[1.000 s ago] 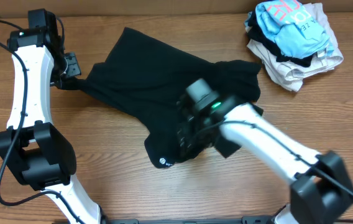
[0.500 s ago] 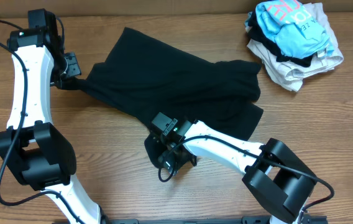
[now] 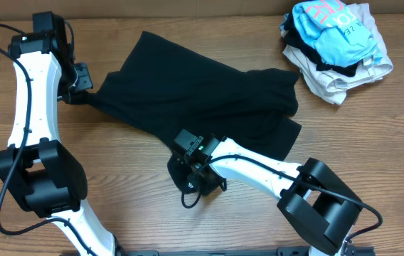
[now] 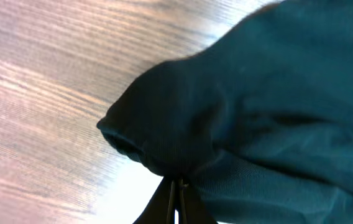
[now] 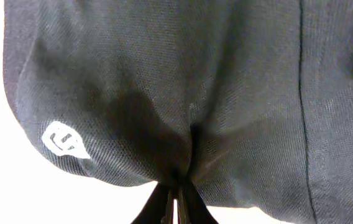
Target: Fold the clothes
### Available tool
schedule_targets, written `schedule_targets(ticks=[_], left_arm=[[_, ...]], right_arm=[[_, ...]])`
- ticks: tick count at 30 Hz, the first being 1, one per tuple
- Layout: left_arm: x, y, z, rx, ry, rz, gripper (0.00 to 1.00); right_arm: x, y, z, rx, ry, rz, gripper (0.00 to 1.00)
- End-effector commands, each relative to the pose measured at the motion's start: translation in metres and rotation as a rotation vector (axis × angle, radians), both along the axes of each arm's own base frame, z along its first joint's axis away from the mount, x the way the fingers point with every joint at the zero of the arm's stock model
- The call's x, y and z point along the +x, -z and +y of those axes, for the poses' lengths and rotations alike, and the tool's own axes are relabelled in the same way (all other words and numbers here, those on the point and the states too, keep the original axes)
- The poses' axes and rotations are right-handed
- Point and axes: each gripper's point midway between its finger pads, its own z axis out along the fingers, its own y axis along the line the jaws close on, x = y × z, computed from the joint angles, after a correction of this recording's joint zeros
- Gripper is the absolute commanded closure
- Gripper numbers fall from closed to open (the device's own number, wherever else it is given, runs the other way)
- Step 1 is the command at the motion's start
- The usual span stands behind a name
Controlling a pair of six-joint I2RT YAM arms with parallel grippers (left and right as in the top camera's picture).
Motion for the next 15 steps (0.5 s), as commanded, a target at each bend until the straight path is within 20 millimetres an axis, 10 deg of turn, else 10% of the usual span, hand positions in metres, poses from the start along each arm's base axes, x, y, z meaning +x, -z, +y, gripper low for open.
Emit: schedule_targets(ticks=[1,15], left_arm=[[0.003,-0.037,0.009,0.039,0.002,-0.070,0.96],[-0.023,-0.211,0.002,0.113,0.002,-0.459,0.96]], right_arm=[[0.015,-0.031,-0.003,0.050,0.111,-0.025,0.96],[0.109,-0.287,-0.129,0.338,0.583,-0.400,0.96]])
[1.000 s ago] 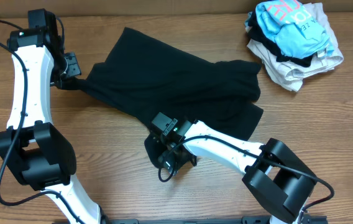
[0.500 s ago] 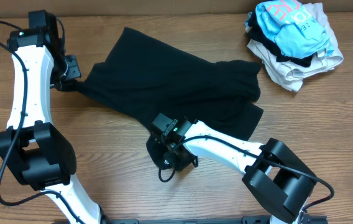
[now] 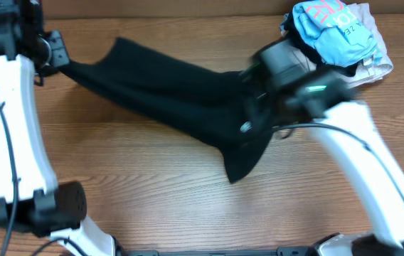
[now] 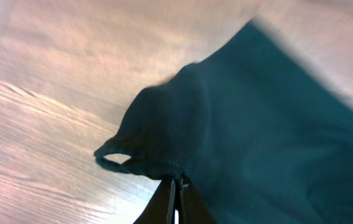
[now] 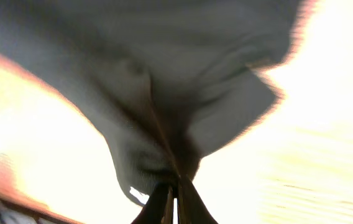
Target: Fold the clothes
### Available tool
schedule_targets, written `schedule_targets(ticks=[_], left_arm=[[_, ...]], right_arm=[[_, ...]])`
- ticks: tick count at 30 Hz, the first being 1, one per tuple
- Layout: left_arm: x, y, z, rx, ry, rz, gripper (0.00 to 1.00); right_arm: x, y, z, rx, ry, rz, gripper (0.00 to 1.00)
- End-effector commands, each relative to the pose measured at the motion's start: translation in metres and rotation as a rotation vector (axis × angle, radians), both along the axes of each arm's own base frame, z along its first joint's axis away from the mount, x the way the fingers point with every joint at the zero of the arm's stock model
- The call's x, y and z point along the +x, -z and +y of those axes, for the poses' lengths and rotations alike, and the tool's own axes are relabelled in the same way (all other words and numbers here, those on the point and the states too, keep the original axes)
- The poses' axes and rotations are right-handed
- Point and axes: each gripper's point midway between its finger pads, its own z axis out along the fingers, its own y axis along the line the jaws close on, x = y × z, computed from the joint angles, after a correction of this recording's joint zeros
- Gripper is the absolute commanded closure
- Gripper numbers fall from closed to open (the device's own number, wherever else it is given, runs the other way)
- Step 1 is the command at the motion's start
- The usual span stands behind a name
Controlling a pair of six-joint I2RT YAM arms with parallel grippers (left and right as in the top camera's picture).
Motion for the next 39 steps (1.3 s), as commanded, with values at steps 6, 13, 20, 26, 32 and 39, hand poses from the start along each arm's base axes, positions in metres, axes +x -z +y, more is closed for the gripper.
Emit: schedule_targets(ticks=[6,13,20,26,32,39], left_arm=[[-0.050,-0.099,-0.003,0.077,-0.006,-0.267,0.96],[-0.107,-0.180,-0.015,0.133,-0.009,-0.544,0.96],[-0.167,-0.238,-0.021,0.211,-0.029,-0.756,0.96],[-0.157,-0.233,-0.019,0.233,-0.007,-0.728,0.96],[-0.097,-0.197,-0.007,0.237,0.025,-0.587,0.96],[0.005,-0.169,0.013,0.235,0.032,-0.590,0.96]], right_arm=[[0.007,-0.136,-0.072,0.117,0.218,-0.315,0.96],[-0.035,-0.228,-0.090,0.207,0.242,-0.586,0.96],[-0.081,-0.268,-0.101,0.255,0.230,-0.747,0.96],[-0.067,-0.264,-0.107,0.194,0.253,-0.748,0.96],[0.003,-0.240,-0.093,0.132,0.217,-0.683,0.96],[0.100,-0.229,-0.076,0.080,0.166,-0.759,0.96]])
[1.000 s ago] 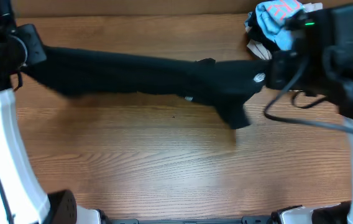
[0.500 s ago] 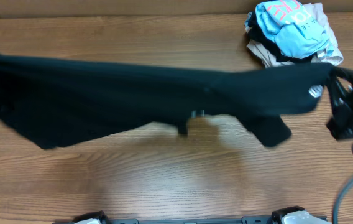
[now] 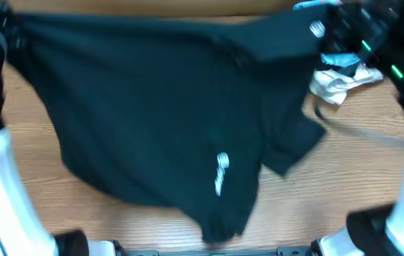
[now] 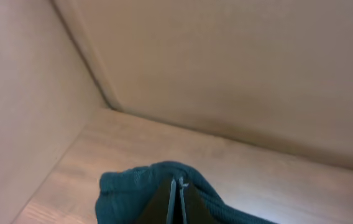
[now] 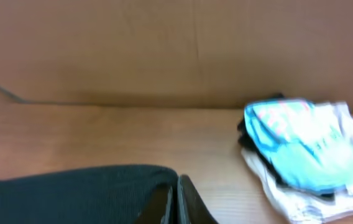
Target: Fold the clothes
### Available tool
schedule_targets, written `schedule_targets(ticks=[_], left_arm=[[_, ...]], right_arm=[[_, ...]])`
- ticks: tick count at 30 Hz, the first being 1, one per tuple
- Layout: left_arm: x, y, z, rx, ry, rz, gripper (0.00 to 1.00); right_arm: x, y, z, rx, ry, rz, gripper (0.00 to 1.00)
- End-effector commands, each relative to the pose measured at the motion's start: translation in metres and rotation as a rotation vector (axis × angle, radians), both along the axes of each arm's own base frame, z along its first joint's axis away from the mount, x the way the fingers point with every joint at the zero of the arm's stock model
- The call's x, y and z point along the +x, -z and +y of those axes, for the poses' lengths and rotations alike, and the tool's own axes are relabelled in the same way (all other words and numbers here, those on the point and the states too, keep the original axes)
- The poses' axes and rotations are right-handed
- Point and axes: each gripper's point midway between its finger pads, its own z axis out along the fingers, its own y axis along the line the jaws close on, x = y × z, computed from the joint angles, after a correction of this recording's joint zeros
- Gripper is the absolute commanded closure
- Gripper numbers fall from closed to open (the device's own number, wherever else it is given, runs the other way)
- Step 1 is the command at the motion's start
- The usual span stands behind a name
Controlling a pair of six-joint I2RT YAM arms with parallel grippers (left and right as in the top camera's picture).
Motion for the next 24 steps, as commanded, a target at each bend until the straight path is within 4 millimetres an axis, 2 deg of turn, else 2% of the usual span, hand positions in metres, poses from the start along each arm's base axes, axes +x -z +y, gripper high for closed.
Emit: schedule_targets(ticks=[1,3,5,9,12,14,17,20,24], left_arm=[[0.033,0.007,0.016,0.037,-0.027,-0.016,0.96],[0.050,0.000,0.014,0.035,0.003,-0.067,0.96],[0.058,-0.014,0.012,0.043,0.017,-0.134,0.96],[0.055,-0.043,0.012,0.064,0.017,-0.227,0.96],[0.052,-0.045,0.011,0.067,0.018,-0.222,0.96],[0.051,-0.034,0.011,0.065,0.021,-0.180,0.96],[0.054,-0.002,0.009,0.036,0.034,-0.066,0.96],[0.058,0.048,0.004,-0.018,0.069,0.101,0.96],[0.051,0.130,-0.002,-0.104,0.087,0.399,0.96]], right_arm=[[0.030,-0.009,-0.009,-0.083,0.031,-0.092,0.96],[0.049,-0.018,-0.010,-0.111,0.046,-0.158,0.96],[0.059,-0.033,-0.008,-0.125,0.040,-0.233,0.96],[0.065,-0.064,-0.008,-0.115,0.053,-0.359,0.96],[0.066,-0.065,-0.008,-0.113,0.053,-0.366,0.96],[0.069,-0.051,-0.007,-0.123,0.048,-0.317,0.96],[0.077,-0.011,-0.005,-0.147,0.032,-0.191,0.96],[0.084,0.041,0.002,-0.154,-0.002,-0.028,0.96],[0.084,0.112,0.011,-0.150,-0.043,0.192,0.96]])
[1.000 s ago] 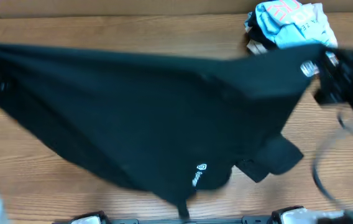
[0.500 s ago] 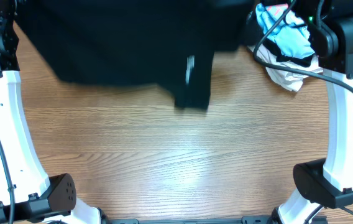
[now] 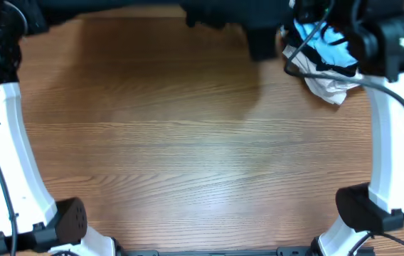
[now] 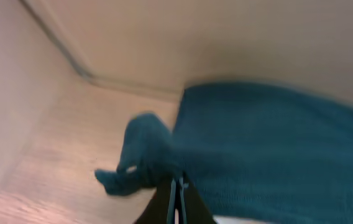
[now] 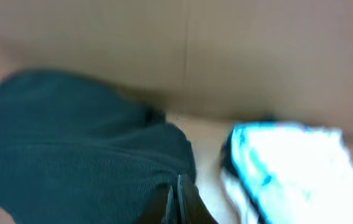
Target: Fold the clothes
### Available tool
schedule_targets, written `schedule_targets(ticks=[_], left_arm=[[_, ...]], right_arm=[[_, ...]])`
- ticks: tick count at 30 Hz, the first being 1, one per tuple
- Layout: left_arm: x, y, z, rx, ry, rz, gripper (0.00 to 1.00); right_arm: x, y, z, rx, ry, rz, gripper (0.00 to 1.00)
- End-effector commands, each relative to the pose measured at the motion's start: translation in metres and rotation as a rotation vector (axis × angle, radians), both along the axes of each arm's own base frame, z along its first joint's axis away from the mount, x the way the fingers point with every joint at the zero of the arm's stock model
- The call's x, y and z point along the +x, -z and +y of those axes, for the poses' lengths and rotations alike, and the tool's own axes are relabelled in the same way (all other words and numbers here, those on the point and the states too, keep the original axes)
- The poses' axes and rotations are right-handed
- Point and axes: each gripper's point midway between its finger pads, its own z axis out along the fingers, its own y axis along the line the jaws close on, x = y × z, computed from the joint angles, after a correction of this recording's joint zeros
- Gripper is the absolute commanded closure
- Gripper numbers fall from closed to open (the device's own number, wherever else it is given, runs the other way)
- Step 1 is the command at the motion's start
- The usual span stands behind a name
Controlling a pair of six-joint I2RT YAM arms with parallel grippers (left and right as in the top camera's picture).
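The black shirt (image 3: 216,13) shows in the overhead view only as a dark blurred band along the far edge of the table, stretched between my two arms. In the left wrist view my left gripper (image 4: 178,184) is shut on a bunched corner of the shirt (image 4: 263,143). The right wrist view has my right gripper (image 5: 178,188) shut on another edge of the shirt (image 5: 71,143). Most of the garment is out of the overhead frame.
A pile of other clothes (image 3: 324,58), turquoise on top of white and black, lies at the far right corner, also seen as a pile (image 5: 288,162) beside the right gripper. The wooden table (image 3: 188,142) ends at a brown wall behind.
The shirt hung spread wide, filling most of the overhead view; now it is only a dark band at the far edge. Both grippers remain shut on it.
The shirt lay crumpled on the table, my left gripper shut on its left corner and my right on its near edge. Then it was stretched between the arms, the right gripper near the pile. Later it hung spread high, and now it is at the far edge.
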Motion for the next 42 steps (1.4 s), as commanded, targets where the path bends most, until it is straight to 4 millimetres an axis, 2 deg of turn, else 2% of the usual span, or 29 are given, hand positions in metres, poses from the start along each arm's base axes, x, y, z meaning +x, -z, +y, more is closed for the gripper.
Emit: schedule_targets(ticks=[1,4,7,9,16,21,27,33,37,40,42], left_arm=[[0.005,0.062,0.002,-0.045,0.013,0.209,0.96],[-0.015,0.115,-0.001,-0.107,-0.002,0.441,0.96],[-0.032,0.147,-0.005,-0.141,-0.004,0.605,0.96],[-0.037,0.158,-0.007,-0.162,-0.011,0.659,0.96],[-0.055,0.172,-0.018,-0.215,0.006,0.740,0.96],[-0.087,0.198,-0.024,-0.240,0.001,0.856,0.96],[-0.125,0.234,-0.029,-0.268,-0.083,0.868,0.96],[-0.177,0.282,-0.037,-0.312,-0.192,0.873,0.96],[-0.209,0.309,-0.044,-0.333,-0.233,0.913,0.96],[-0.224,0.316,-0.043,-0.327,-0.277,0.926,0.96],[-0.225,0.314,-0.041,-0.322,-0.297,0.919,0.96]], right_arm=[[0.006,0.061,0.003,0.014,0.007,0.180,0.96],[-0.009,0.109,0.011,0.042,-0.015,0.350,0.96],[-0.025,0.148,0.014,0.060,-0.012,0.495,0.96],[-0.037,0.172,0.017,0.080,-0.010,0.587,0.96],[-0.080,0.220,0.034,0.109,-0.050,0.765,0.96],[-0.121,0.228,0.039,0.100,-0.055,0.819,0.96],[-0.165,0.224,0.028,0.142,0.010,0.834,0.96],[-0.210,0.247,0.016,0.170,0.083,0.903,0.96],[-0.229,0.260,0.010,0.175,0.124,0.948,0.96],[-0.237,0.264,0.007,0.175,0.145,0.975,0.96],[-0.237,0.264,0.007,0.175,0.145,0.976,0.96]])
